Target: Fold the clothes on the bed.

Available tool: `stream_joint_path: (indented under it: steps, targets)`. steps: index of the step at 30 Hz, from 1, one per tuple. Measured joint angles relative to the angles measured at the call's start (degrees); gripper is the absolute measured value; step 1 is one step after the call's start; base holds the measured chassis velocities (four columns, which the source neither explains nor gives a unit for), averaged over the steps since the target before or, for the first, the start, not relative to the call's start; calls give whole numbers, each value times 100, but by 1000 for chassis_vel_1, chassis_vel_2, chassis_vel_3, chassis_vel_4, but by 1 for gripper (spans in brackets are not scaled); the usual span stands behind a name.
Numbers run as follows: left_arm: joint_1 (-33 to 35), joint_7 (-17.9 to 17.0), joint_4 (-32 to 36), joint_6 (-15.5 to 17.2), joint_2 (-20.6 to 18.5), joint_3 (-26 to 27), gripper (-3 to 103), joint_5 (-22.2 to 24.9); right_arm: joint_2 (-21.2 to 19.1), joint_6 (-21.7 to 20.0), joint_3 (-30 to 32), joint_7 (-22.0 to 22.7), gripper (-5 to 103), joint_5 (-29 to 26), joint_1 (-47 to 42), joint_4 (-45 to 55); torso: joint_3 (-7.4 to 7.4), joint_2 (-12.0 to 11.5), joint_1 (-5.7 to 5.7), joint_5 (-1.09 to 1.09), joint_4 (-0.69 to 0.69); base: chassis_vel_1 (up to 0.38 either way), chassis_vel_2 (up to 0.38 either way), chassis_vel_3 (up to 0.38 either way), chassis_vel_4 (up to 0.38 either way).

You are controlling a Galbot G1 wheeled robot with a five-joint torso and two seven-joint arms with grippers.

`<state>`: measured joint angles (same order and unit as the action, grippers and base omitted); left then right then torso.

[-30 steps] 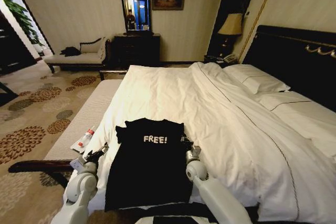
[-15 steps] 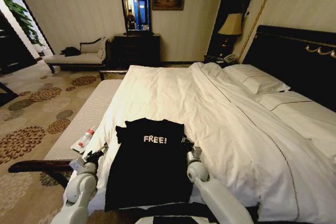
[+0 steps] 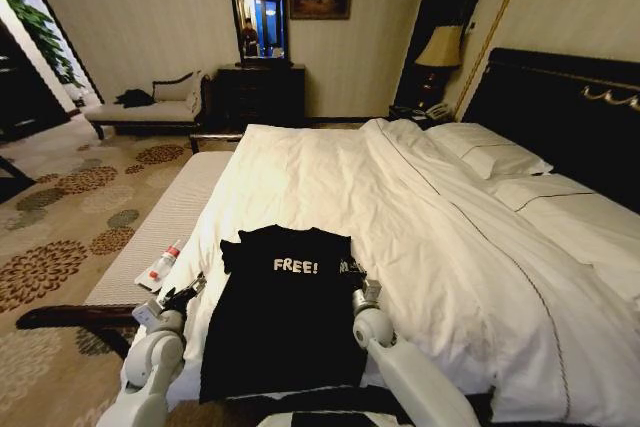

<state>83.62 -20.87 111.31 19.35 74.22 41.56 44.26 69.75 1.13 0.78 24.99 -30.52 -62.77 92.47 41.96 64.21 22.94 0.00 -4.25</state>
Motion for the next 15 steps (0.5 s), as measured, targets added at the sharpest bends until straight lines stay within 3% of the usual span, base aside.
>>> stream_joint_path:
  steps: [4,8,13,15]
  targets:
    - [-4,0,-13,0,-1,0,100,-1,-5,-3,-1,0,50,7,-25,-36,0,0,0,0,0,0,0,0,0]
    - [-13,0,-27,0,-8,-3,100,-2,-6,-3,15,0,54,-3,-48,-40,0,0,0,0,0,0,0,0,0]
    - [-14,-1,-25,0,-14,-6,100,-2,-16,16,37,-13,29,-16,-105,4,0,0,0,0,0,0,0,0,0]
    - [-12,-2,-23,0,-16,-6,100,-2,-17,20,40,-17,29,-16,-115,8,0,0,0,0,0,0,0,0,0]
